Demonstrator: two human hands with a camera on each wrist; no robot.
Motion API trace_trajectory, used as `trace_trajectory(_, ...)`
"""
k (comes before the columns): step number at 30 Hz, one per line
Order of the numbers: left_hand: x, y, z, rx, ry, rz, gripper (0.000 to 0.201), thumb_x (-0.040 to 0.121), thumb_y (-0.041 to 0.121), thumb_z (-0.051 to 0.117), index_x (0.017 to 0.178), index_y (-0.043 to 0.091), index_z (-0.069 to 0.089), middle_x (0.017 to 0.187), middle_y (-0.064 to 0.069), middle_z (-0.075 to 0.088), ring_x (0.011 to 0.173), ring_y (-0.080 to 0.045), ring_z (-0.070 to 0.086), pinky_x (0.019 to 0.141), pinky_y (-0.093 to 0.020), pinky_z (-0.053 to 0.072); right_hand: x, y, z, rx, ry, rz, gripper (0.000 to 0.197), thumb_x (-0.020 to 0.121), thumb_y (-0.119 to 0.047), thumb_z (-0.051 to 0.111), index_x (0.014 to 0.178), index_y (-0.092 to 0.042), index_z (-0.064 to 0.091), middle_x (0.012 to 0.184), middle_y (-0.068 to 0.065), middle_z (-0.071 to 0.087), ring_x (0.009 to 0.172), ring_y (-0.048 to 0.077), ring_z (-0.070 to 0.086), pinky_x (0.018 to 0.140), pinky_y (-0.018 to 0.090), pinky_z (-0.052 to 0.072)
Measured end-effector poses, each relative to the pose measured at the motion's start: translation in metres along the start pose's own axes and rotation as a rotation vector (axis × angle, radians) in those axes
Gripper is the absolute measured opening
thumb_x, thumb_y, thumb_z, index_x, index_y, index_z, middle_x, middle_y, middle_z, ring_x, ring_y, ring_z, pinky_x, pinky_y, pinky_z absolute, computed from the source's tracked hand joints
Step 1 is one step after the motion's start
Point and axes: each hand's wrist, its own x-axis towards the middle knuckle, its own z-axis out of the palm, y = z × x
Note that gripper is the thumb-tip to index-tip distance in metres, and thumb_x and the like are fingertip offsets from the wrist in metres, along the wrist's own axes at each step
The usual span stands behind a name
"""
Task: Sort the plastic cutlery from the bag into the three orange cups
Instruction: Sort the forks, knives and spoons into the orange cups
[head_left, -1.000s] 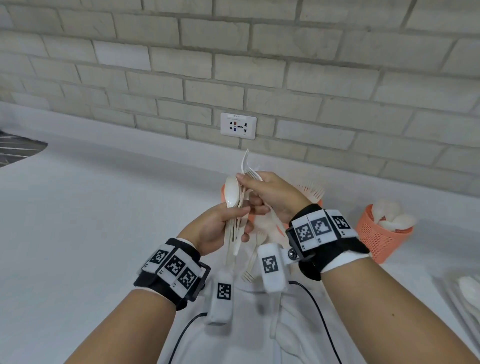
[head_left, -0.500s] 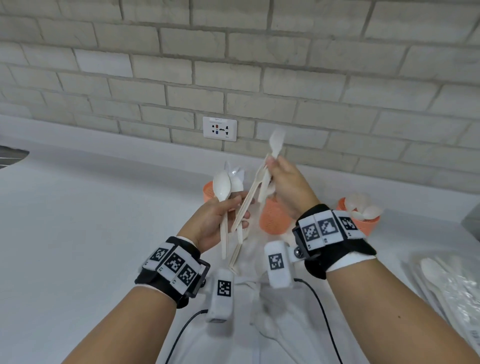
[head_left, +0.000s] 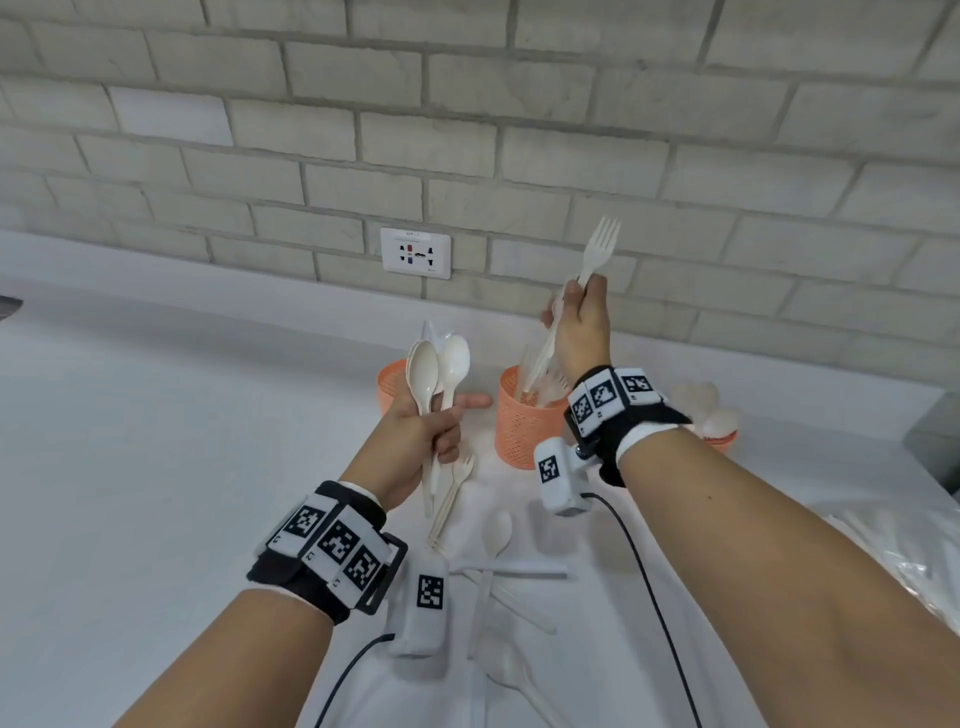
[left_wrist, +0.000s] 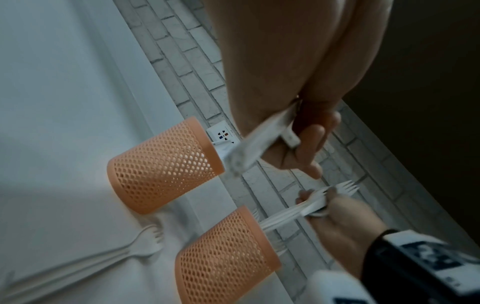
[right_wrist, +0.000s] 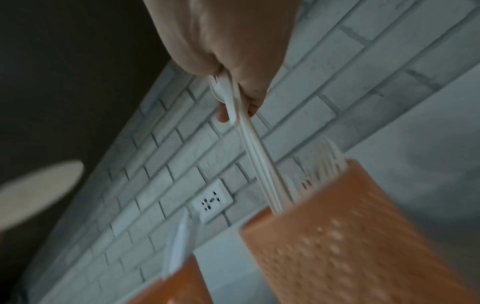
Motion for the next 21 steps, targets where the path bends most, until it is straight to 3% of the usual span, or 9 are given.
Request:
trace_trajectory(2,0.001,0.001,0.0,0.029,-0.036,-0.009,0.028,0.095,-0.006,0.035,0.122,-0.004,0.042,0.064,0.004,0.064,0.04,-0.006,0.033,0.042,-0.017,0.032,-0.004,0.02,0.0,-0.127,-0.067,0.055,0.009,0.1,-0.015,0.031,0.094,-0.009,0.033,0.073,-0.005,0.045,0.073,0.019,0.052,0.068,0.025,0.042)
trace_trajectory(4,0.002,0.002,0.0,0.016,-0.047,-0.022,0.026,0.097,-0.001,0.036,0.122,-0.005,0.041,0.051,0.006,0.059,0.041,-0.006,0.035,0.043,-0.017,0.033,-0.007,0.033,-0.001,-0.224,-0.131,0.11,0.007,0.098,-0.015,0.038,0.097,-0.008,0.038,0.077,-0.005,0.048,0.085,0.019,0.05,0.072,0.023,0.037)
trace_trajectory(6,0.004,0.004,0.002,-0.031,-0.044,-0.035,0.015,0.097,0.004,0.038,0.109,0.003,0.048,0.06,0.006,0.06,0.043,-0.007,0.038,0.044,-0.018,0.035,-0.009,0.037,-0.004,-0.261,-0.152,0.134,0.023,0.093,-0.013,0.049,0.115,-0.006,0.045,0.099,0.002,0.056,0.098,0.018,0.048,0.084,0.023,0.037)
trace_trajectory(9,0.007,0.003,0.009,-0.05,-0.031,-0.053,0.016,0.098,0.012,0.041,0.084,0.01,0.049,0.065,0.0,0.056,0.045,-0.008,0.039,0.045,-0.019,0.036,-0.015,0.026,-0.008,-0.369,-0.033,-0.055,0.048,0.086,-0.009,0.059,0.13,-0.001,0.042,0.12,0.015,0.049,0.112,0.022,0.047,0.093,0.021,0.032)
trace_trajectory(11,0.009,0.001,0.017,-0.048,-0.036,-0.069,0.023,0.098,0.016,0.041,0.077,0.012,0.048,0.062,0.0,0.052,0.045,-0.008,0.038,0.044,-0.018,0.035,-0.027,0.007,-0.014,-0.324,-0.039,-0.11,0.044,0.086,-0.012,0.06,0.127,-0.002,0.046,0.118,0.014,0.05,0.109,0.02,0.049,0.088,0.017,0.036)
trace_trajectory(13,0.011,-0.001,0.028,-0.004,-0.074,-0.08,0.025,0.097,0.016,0.043,0.073,0.012,0.046,0.057,0.002,0.046,0.042,-0.005,0.034,0.042,-0.016,0.031,-0.046,-0.014,-0.022,-0.18,-0.268,0.023,0.045,0.087,-0.026,0.061,0.127,-0.01,0.047,0.111,0.004,0.054,0.102,0.013,0.052,0.078,0.012,0.042)
trace_trajectory(16,0.012,-0.005,0.048,0.145,-0.157,-0.112,0.018,0.094,0.001,0.046,0.077,0.007,0.047,0.053,-0.002,0.04,0.039,-0.004,0.032,0.039,-0.015,0.027,-0.074,-0.029,-0.032,-0.055,-0.576,0.207,0.058,0.08,-0.034,0.069,0.13,-0.024,0.041,0.106,0.002,0.058,0.096,0.017,0.059,0.084,0.028,0.051)
trace_trajectory(18,0.013,-0.009,0.063,0.224,-0.205,-0.165,0.021,0.09,-0.011,0.04,0.078,0.007,0.044,0.051,-0.002,0.04,0.038,-0.004,0.034,0.038,-0.015,0.027,-0.086,-0.03,-0.042,-0.116,-0.532,0.144,0.049,0.083,-0.022,0.067,0.126,-0.025,0.044,0.106,0.005,0.059,0.094,0.02,0.06,0.084,0.035,0.052)
trace_trajectory(21,0.017,-0.016,0.086,0.219,-0.289,-0.236,0.02,0.088,-0.013,0.044,0.09,0.007,0.043,0.055,-0.001,0.044,0.043,-0.007,0.035,0.041,-0.017,0.032,-0.092,-0.029,-0.065,-0.166,-0.418,0.034,0.038,0.09,-0.01,0.054,0.123,-0.026,0.045,0.09,0.007,0.059,0.077,0.024,0.058,0.075,0.035,0.052)
